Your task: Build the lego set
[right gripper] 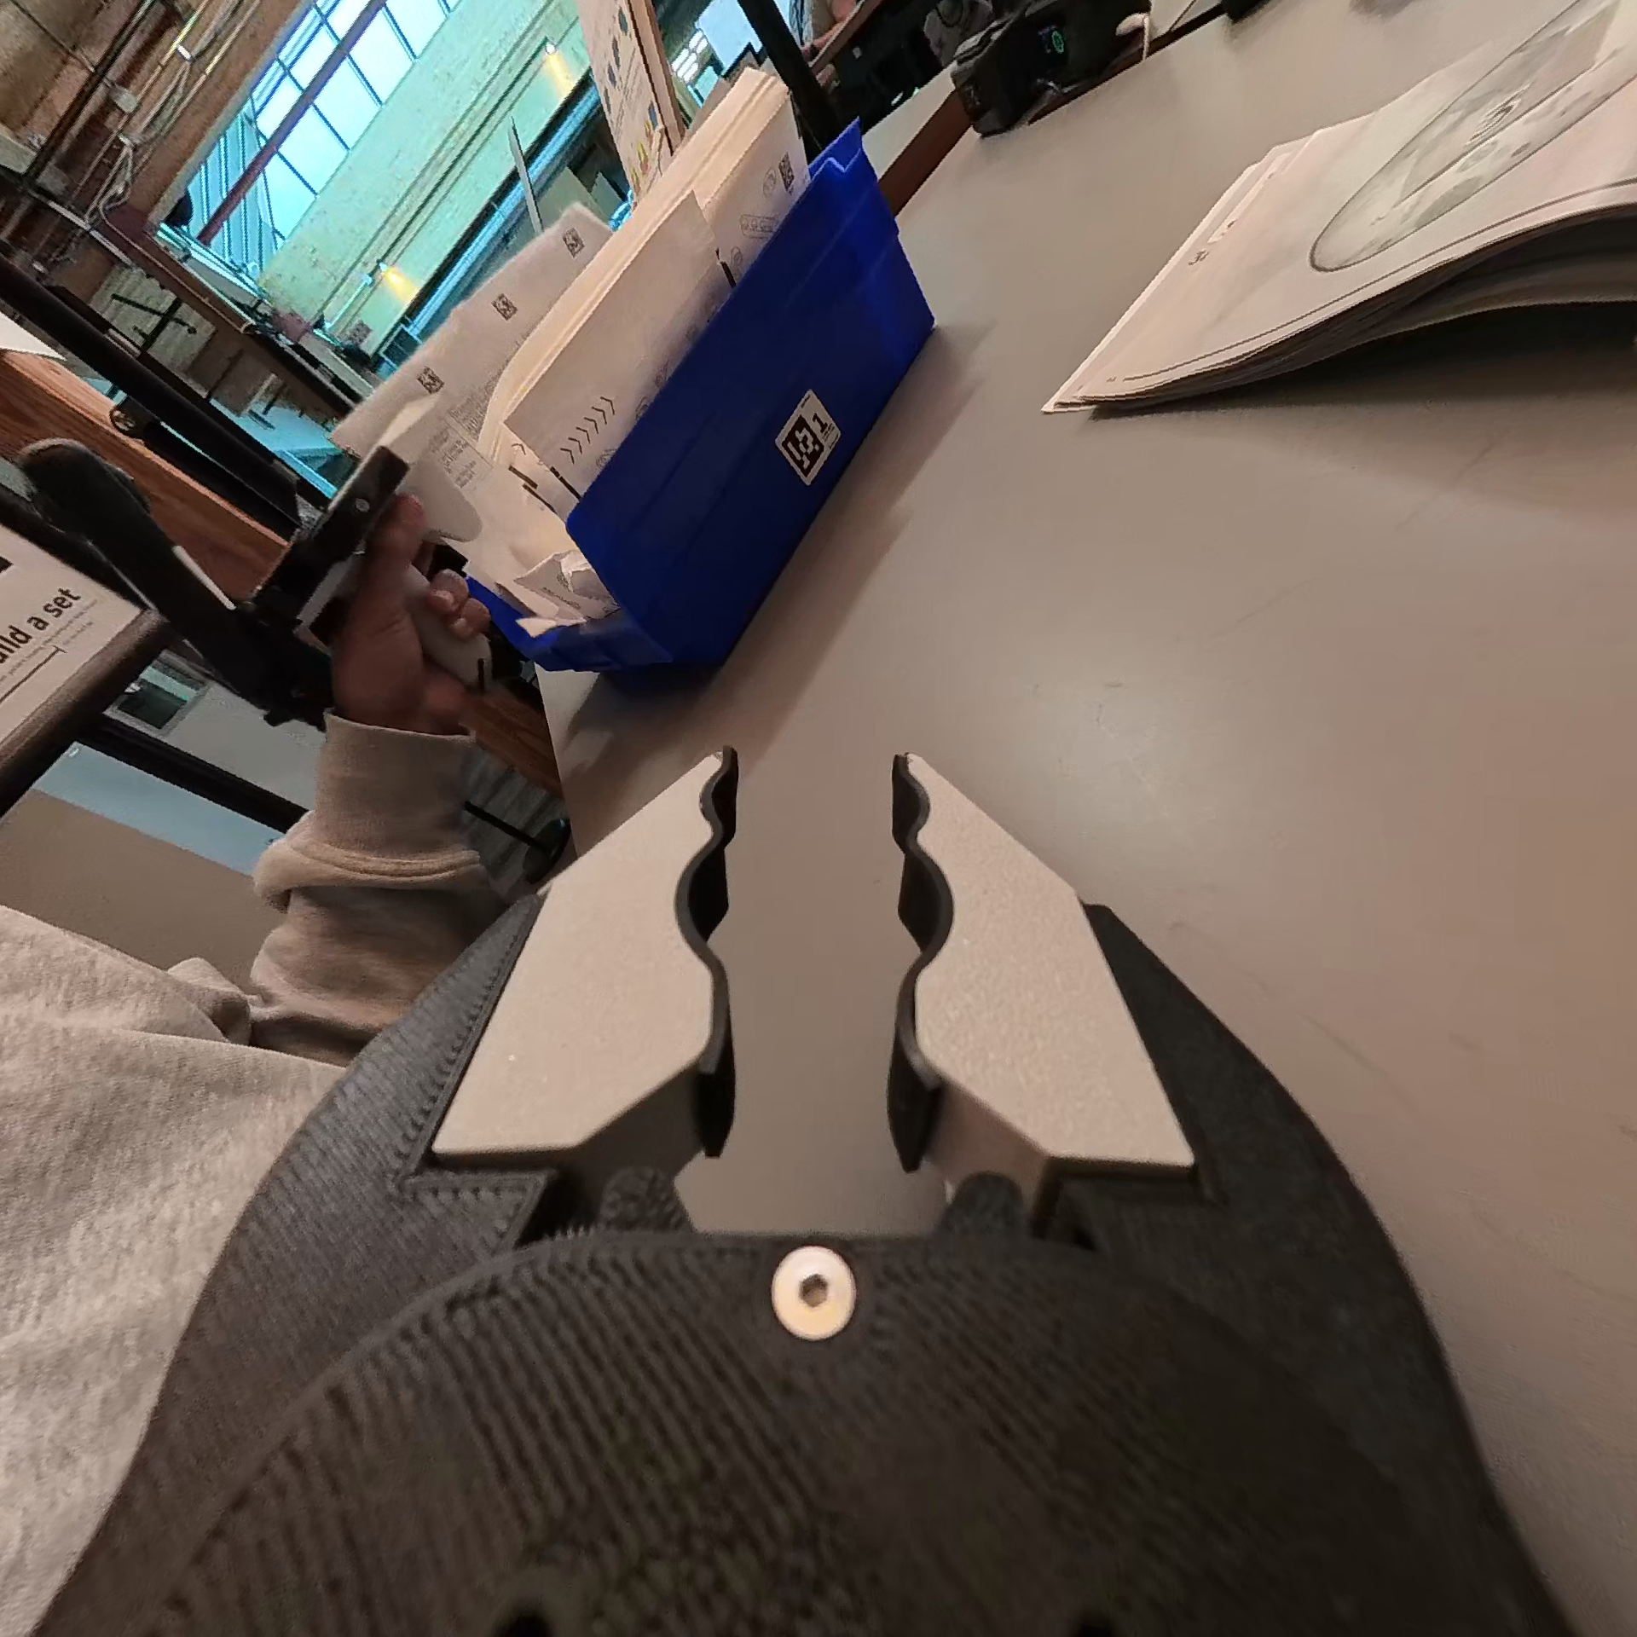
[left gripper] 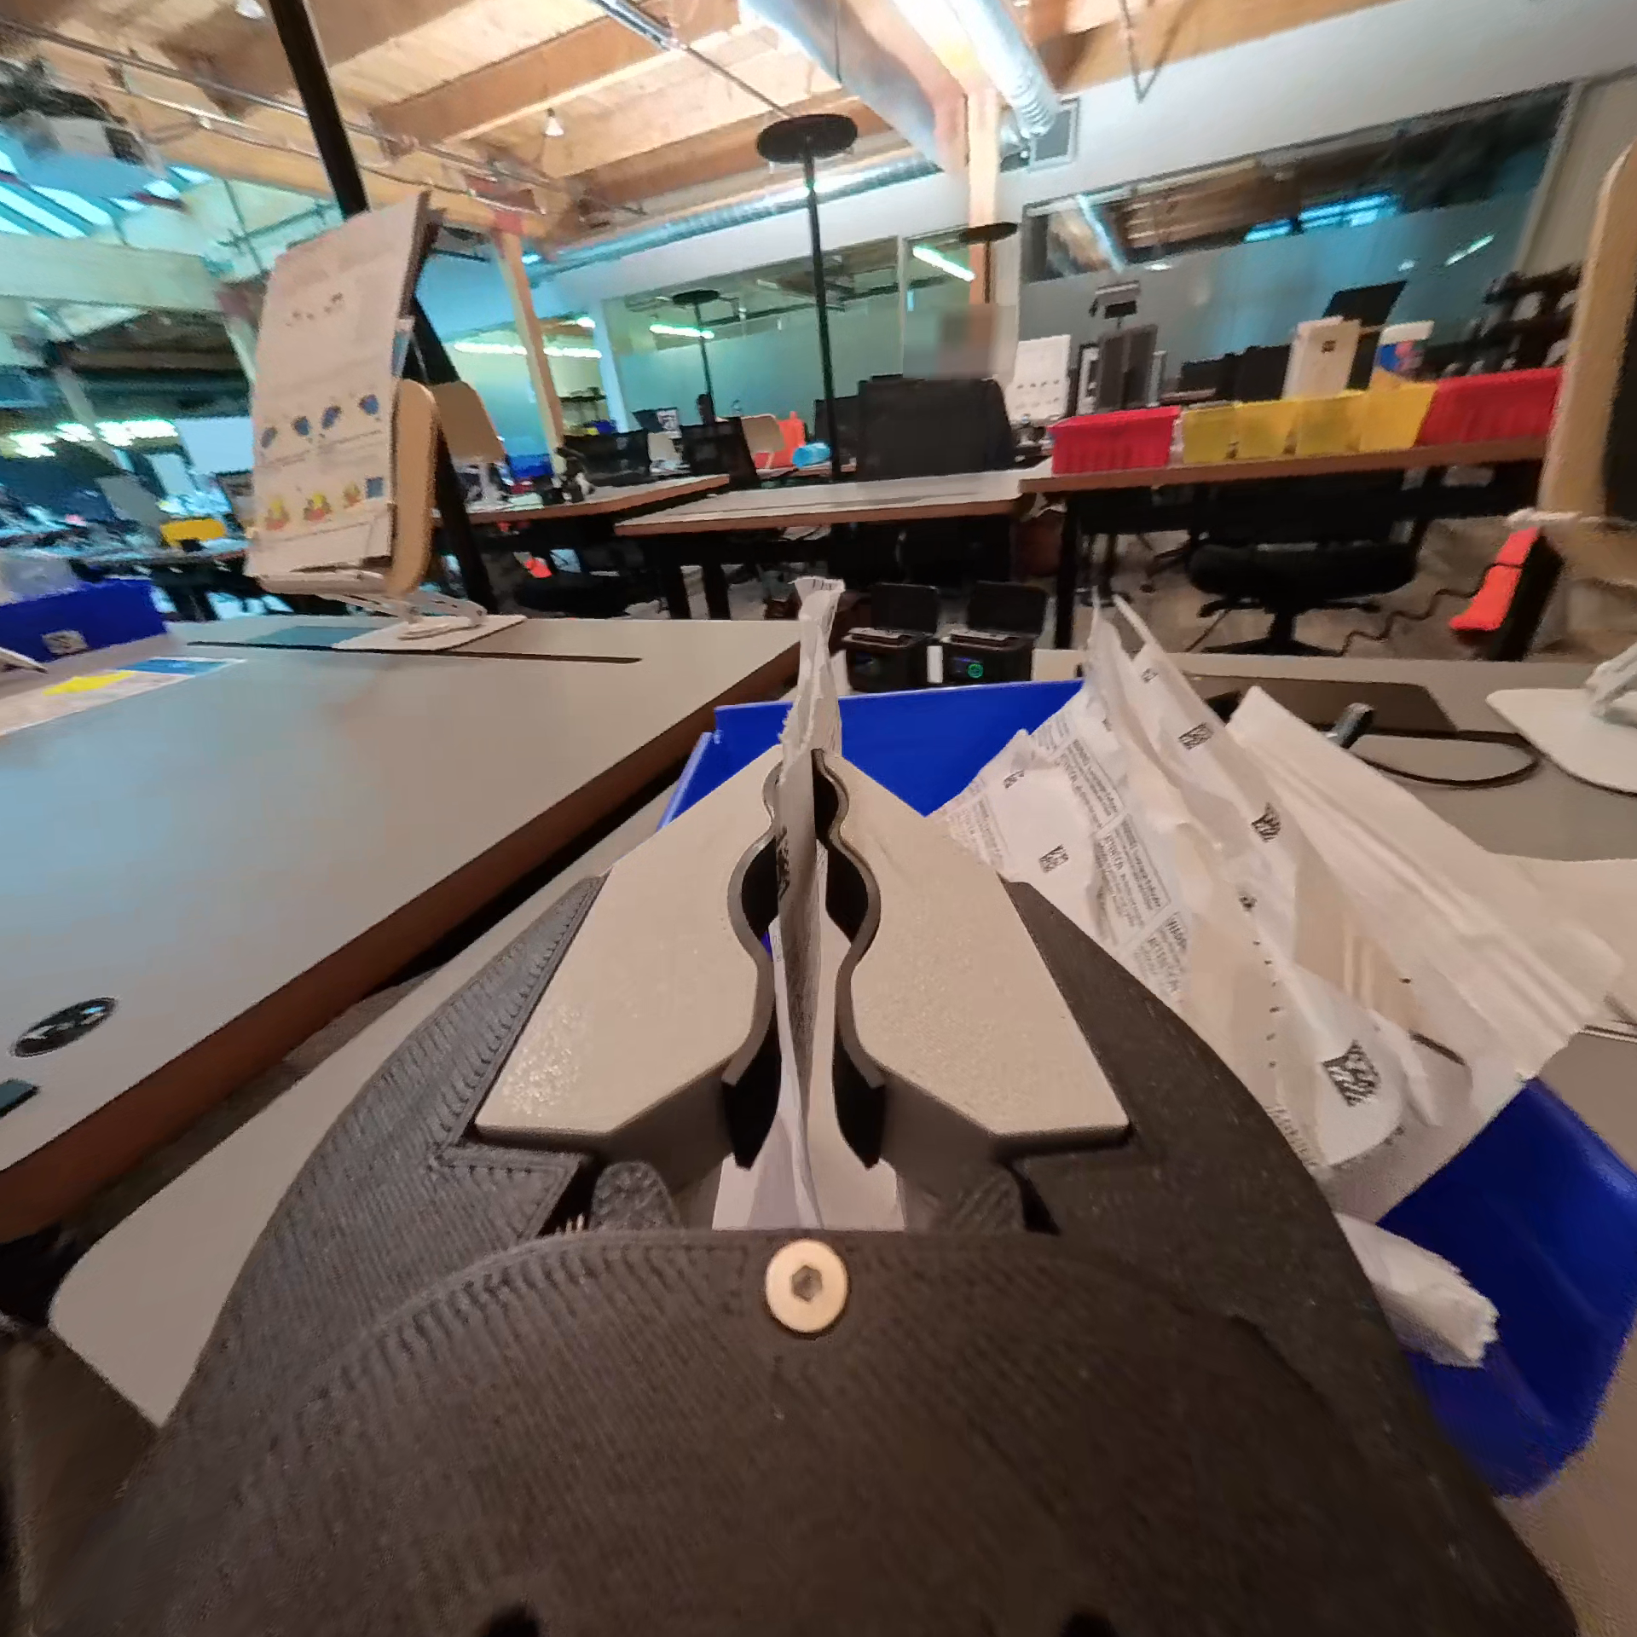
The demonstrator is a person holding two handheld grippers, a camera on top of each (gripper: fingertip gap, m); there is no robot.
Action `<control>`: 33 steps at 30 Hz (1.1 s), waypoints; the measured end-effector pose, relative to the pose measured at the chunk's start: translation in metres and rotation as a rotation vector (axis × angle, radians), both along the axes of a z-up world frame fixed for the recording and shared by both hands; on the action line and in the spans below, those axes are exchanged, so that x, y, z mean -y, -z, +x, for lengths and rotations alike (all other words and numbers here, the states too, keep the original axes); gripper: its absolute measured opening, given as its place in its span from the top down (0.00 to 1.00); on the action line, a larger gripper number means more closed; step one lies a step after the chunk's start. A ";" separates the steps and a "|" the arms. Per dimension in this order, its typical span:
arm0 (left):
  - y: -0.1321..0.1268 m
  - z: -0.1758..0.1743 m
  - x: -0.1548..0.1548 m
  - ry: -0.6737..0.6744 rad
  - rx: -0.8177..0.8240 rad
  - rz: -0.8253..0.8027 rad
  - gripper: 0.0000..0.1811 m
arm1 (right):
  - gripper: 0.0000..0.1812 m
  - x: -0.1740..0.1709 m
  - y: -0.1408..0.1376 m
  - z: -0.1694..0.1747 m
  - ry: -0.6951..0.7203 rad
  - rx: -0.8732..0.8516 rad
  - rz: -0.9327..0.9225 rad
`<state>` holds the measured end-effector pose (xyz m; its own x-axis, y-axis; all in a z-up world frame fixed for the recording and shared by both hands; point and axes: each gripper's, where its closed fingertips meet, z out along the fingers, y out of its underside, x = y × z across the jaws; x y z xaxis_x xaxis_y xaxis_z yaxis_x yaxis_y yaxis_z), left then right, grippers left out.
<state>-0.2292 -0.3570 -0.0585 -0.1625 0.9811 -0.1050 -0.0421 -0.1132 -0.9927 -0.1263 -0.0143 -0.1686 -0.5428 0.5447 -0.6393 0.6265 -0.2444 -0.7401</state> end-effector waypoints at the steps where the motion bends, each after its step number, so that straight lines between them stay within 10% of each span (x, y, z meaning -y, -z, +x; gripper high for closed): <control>1: 0.001 0.000 0.003 -0.024 0.004 -0.021 1.00 | 0.82 0.000 0.000 0.000 -0.001 0.003 -0.002; 8: 0.004 0.002 0.004 -0.032 0.072 -0.037 0.71 | 0.81 0.002 0.001 0.000 -0.011 0.007 0.003; 15: -0.006 0.029 -0.110 0.628 0.177 0.082 0.83 | 0.81 0.001 0.002 0.000 -0.009 0.016 0.001; 30: 0.055 0.016 -0.074 0.401 0.490 -0.105 0.79 | 0.81 0.002 0.002 0.000 -0.014 0.016 0.002; 33: 0.053 0.017 -0.069 0.405 0.485 -0.102 0.92 | 0.81 0.003 0.003 0.000 -0.017 0.017 0.008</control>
